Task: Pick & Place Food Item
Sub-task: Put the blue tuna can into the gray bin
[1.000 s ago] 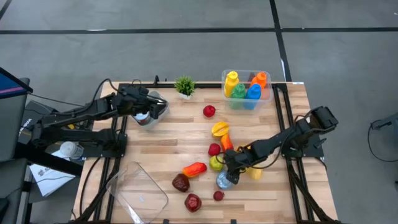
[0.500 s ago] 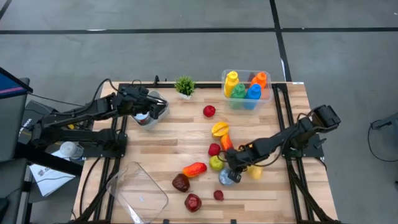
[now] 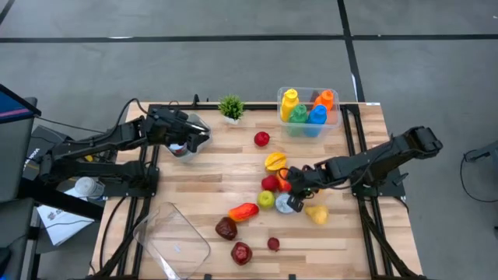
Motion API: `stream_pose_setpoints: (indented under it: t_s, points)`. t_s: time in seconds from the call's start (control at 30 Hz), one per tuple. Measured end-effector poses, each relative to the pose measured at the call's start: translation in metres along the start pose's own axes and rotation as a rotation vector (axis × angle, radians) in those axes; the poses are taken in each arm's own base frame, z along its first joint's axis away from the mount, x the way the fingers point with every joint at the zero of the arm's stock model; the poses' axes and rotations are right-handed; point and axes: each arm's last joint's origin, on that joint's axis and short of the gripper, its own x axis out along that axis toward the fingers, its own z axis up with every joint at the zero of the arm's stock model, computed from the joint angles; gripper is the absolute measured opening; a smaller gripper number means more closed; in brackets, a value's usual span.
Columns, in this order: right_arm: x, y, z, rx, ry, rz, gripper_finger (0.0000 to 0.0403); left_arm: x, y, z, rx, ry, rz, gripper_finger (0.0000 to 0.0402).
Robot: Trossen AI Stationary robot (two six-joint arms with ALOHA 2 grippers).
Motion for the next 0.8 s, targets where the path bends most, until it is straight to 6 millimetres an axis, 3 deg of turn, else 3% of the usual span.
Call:
stream_pose_setpoints:
  t_s: [0.17, 0.27, 0.53, 0.8]
  points:
    - [-0.001, -0.005, 0.006, -0.007, -0.018, -0.003, 0.0, 0.019, -0.017, 0.0, 0.083, 0.044, -0.167, 0.0269]
    - [-0.001, -0.006, 0.007, -0.003, -0.02, -0.005, 0.0, 0.043, -0.036, -0.007, 0.152, 0.076, -0.272, 0.0269]
    - [-0.001, -0.006, 0.008, -0.009, -0.027, -0.001, 0.0, 0.128, -0.087, -0.057, 0.333, 0.135, -0.6, 0.0274]
    - [-0.002, -0.005, 0.012, -0.001, -0.075, 0.001, 0.0, 0.184, -0.099, -0.09, 0.374, 0.133, -0.649, 0.0283]
